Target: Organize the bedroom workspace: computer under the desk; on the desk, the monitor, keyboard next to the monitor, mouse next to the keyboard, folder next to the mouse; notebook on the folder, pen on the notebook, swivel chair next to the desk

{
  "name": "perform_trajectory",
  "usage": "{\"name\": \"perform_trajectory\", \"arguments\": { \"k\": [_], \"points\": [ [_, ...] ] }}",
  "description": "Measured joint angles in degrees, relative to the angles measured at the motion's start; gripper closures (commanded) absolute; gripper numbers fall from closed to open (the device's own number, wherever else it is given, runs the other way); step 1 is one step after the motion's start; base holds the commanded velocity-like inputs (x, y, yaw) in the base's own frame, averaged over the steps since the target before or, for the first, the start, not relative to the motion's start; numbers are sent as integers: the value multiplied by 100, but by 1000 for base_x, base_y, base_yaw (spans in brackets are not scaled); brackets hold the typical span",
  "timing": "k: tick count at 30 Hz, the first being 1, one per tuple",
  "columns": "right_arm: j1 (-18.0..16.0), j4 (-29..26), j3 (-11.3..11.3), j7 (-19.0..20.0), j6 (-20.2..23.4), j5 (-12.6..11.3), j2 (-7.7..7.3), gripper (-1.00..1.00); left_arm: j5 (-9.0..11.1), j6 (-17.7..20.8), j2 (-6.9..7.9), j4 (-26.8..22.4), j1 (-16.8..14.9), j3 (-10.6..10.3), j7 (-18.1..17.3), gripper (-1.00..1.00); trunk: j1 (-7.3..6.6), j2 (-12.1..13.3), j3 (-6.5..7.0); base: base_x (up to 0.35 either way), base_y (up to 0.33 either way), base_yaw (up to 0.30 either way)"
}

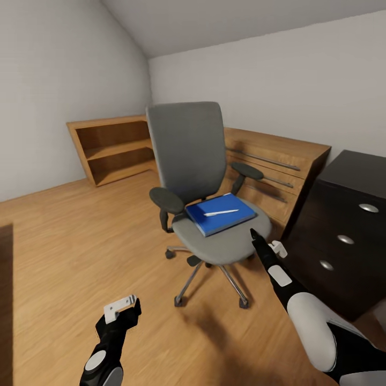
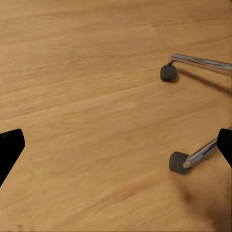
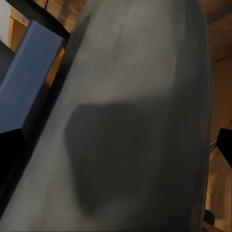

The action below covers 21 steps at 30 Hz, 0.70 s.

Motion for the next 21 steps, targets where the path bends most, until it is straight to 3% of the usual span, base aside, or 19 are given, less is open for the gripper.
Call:
{"name": "perform_trajectory", "arguments": {
  "k": [12, 21],
  "points": [
    [0, 0, -19, 9, 2, -9, -2, -100, -10, 0, 1, 33, 1, 1, -6, -100, 0, 0, 0, 320, 56, 0],
    [2, 5, -39, 3, -5, -13, -4, -100, -3, 3, 2, 32, 2, 2, -1, -100, 1, 0, 0, 287, 168, 0]
  ]
}}
